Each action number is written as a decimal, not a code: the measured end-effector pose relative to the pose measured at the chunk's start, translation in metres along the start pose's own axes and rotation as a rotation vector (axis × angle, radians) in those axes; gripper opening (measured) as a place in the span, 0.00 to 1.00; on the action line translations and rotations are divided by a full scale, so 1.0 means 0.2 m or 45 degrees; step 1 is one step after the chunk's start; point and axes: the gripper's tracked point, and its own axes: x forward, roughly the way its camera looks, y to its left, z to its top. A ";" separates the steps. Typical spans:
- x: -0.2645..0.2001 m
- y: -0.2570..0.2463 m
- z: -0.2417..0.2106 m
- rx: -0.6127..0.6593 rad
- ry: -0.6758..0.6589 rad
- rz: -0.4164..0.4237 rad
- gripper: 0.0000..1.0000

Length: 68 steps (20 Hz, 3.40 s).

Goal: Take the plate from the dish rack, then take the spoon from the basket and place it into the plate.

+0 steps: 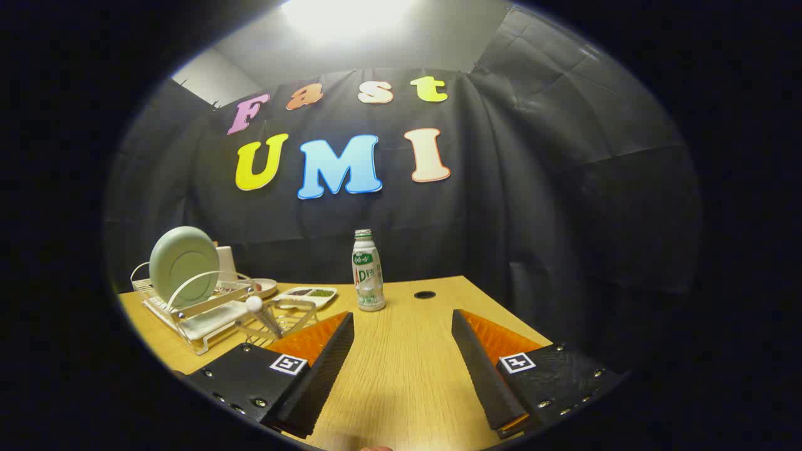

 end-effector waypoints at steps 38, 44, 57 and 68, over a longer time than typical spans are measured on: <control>0.13 1.86 0.35 0.100 0.525 0.078 0.96; 0.27 2.00 0.05 0.153 0.768 0.071 0.97; 0.35 1.98 -0.15 0.081 0.947 -0.053 0.37; 0.38 2.01 0.18 -0.291 0.770 -0.252 0.33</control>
